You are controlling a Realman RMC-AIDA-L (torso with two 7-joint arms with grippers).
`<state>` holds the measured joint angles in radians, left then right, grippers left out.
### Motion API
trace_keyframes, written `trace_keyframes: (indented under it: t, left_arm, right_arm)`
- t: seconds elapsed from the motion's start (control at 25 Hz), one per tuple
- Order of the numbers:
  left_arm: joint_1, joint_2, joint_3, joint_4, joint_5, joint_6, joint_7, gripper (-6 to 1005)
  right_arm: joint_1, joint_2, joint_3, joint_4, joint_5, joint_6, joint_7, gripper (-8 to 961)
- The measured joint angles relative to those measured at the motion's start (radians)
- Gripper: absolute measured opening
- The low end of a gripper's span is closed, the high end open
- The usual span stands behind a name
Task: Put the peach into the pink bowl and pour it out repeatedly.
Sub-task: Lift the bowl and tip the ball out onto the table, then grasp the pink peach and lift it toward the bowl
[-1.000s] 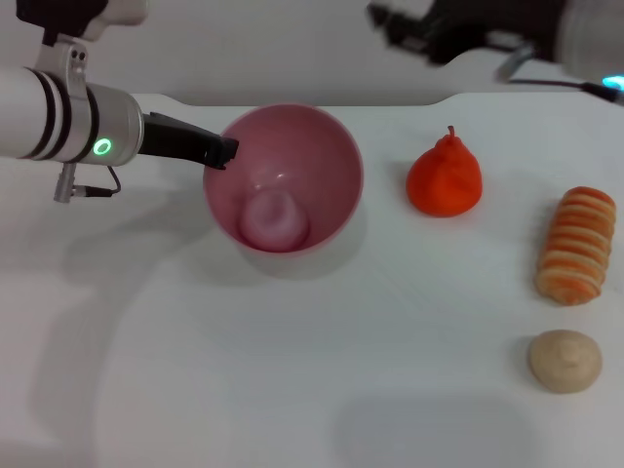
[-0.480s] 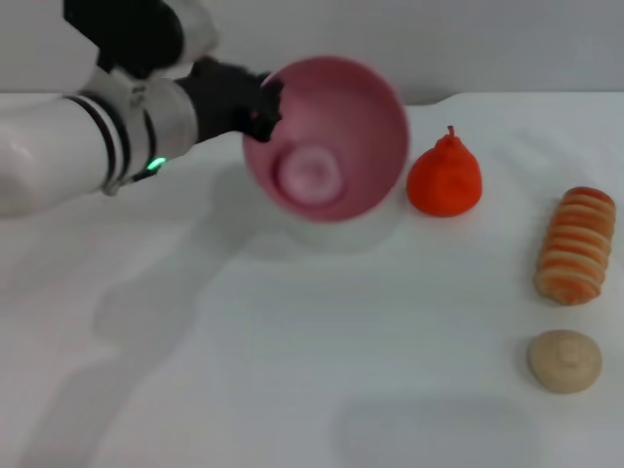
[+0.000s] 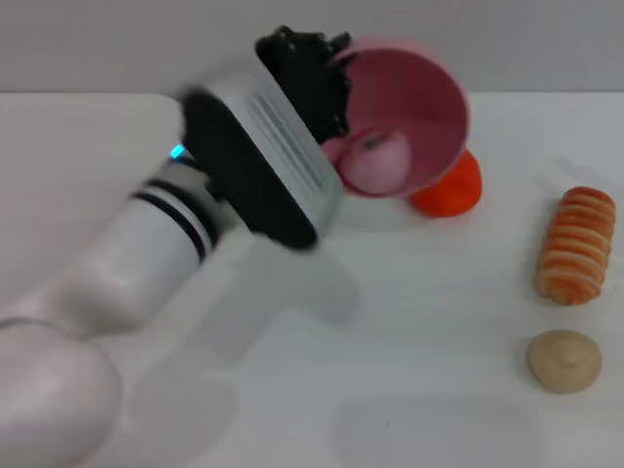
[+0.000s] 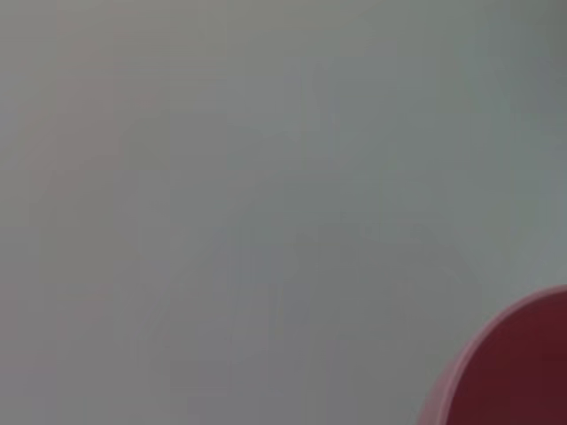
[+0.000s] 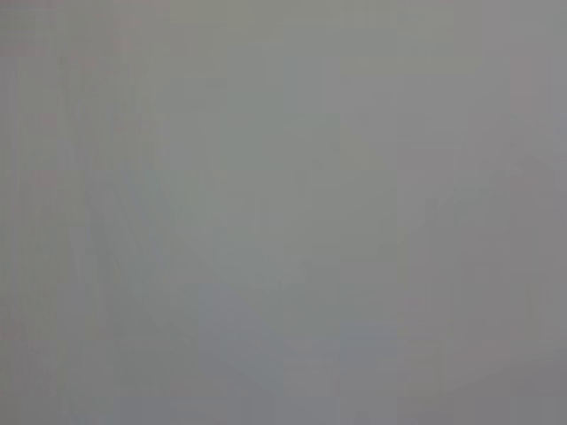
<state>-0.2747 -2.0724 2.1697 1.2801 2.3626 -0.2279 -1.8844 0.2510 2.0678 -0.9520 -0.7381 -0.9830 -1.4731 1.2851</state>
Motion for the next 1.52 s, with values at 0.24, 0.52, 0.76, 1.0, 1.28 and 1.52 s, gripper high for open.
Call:
trace_keyframes:
  t: [0.24,0.52,0.76,1.0,1.28,1.52]
  left_arm:
    - [-0.046,-0.005,0.115,-0.11,-0.009,-0.231,0.206,53]
    - [-0.047,-0.005,0.123,-0.114,-0.01,-0.26,0.209,53]
    - [-0.055,-0.005,0.105,-0.099,-0.132,-0.235,0.188,54]
    - [-0.073,0.003,-0.069,0.008,-0.469,0.016,0.19,54]
    - [-0.127,0.011,-0.38,0.01,-0.622,0.512,0.068,55]
    - [-0.307,0.02,-0.732,-0.134,-0.439,1.01,-0.254,55]
  right_arm:
    - [0.004,0.001,0.0,0.027,-0.003,-0.053,0.009,521]
    - [0.009,0.003,0.001,0.054,-0.005,-0.068,0.009,519]
    - [0.014,0.003,0.001,0.055,-0.007,-0.071,0.004,516]
    - [0.027,0.002,-0.007,0.057,-0.015,-0.063,-0.011,514]
    - [0.042,0.001,-0.008,0.066,-0.061,-0.061,-0.036,512]
    - [0.078,0.0,-0.008,0.02,-0.25,-0.068,-0.036,509]
